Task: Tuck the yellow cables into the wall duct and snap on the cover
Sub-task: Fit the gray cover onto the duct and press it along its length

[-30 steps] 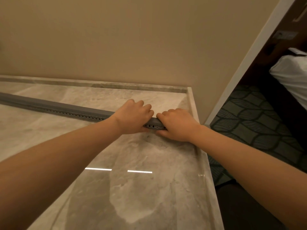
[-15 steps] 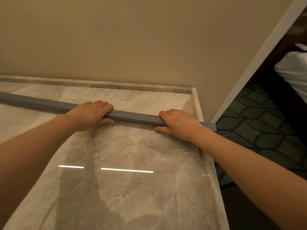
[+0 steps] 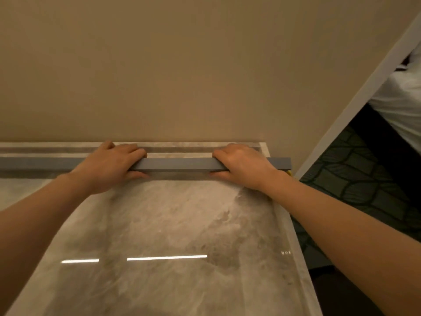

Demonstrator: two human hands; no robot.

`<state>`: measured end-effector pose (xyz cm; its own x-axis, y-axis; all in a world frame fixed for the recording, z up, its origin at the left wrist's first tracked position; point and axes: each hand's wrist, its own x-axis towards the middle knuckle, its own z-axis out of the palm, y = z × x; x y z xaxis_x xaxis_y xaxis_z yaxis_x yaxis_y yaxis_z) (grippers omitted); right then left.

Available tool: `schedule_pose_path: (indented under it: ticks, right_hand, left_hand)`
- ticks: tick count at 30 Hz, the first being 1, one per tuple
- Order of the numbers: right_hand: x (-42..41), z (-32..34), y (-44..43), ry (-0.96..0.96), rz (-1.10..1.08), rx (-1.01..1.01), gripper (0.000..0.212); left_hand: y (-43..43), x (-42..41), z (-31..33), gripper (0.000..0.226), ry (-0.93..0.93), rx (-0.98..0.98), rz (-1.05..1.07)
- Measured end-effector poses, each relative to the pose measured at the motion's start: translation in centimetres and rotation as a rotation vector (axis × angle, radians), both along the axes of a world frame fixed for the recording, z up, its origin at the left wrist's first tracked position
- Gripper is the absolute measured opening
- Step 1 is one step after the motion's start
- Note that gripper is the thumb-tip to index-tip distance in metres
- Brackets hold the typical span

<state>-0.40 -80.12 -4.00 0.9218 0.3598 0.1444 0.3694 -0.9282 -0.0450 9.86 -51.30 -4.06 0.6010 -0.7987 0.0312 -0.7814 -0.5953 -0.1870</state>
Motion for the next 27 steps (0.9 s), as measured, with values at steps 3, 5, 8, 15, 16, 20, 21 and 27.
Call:
schedule_pose_path:
  ticks: [3, 5, 8, 15, 16, 20, 21, 27]
  right_hand:
    - [1.5, -0.1, -0.6, -0.060, 0.009, 0.006, 0.036]
    - [2.4, -0.2, -1.0, -0.126, 0.008, 0.014, 0.036]
    - [3.3, -0.8, -1.4, -0.290, 0.007, -0.040, 0.033]
    - [3.7, -1.7, -1.2, -0.404, -0.034, 0.063, 0.037]
    - [3.7, -1.7, -1.2, -0.414, -0.040, 0.056, 0.037]
    - [3.2, -1.5, -0.7, -0.475, -0.097, -0.053, 0.034]
    - [3.1, -1.4, -0.4, -0.473, -0.122, -0.072, 0.035]
    - [2.5, -1.2, 1.5, -0.413, -0.241, -0.148, 0.038]
  left_hand:
    - [-0.7, 1.0, 0.3, 0.077, -0.067, -0.051, -0.043]
    - [-1.2, 1.5, 0.6, 0.085, -0.130, -0.022, -0.069]
    - [-1.7, 2.3, 0.6, 0.075, -0.235, 0.038, -0.094]
    - [-1.6, 2.7, 0.4, 0.047, -0.378, -0.005, -0.040]
    - [-1.7, 2.6, 0.5, 0.047, -0.382, -0.010, -0.022]
    - [-1.9, 1.8, 0.8, 0.044, -0.356, -0.043, 0.110]
    - [-2.1, 1.6, 0.8, 0.041, -0.333, -0.041, 0.142]
    - [-3.4, -0.5, 0.9, 0.040, -0.196, -0.067, 0.399]
